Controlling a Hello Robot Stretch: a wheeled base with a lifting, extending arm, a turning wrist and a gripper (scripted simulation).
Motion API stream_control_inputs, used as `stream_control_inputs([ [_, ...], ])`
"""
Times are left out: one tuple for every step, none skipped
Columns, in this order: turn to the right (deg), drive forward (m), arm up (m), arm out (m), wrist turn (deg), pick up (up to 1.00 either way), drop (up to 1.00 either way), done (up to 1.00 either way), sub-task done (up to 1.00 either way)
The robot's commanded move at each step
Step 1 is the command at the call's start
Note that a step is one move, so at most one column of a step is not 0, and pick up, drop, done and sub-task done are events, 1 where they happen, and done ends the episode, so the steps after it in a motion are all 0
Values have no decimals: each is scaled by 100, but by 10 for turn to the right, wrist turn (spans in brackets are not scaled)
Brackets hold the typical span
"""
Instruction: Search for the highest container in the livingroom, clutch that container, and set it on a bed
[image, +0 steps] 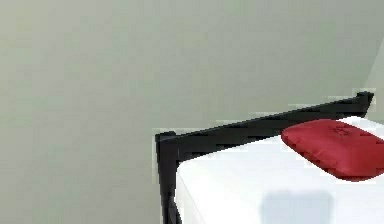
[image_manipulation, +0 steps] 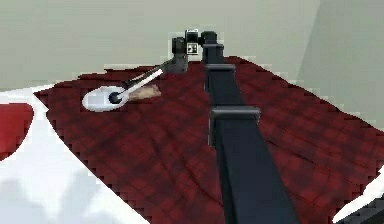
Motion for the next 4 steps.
stream_control_inputs([
  [0,0,0,0,420,0,0,0,0],
  [0,0,-4,0,0,0,0,0,0],
  [0,0,-32,0,0,0,0,0,0],
  [0,0,0,0,0,0,100,0,0],
])
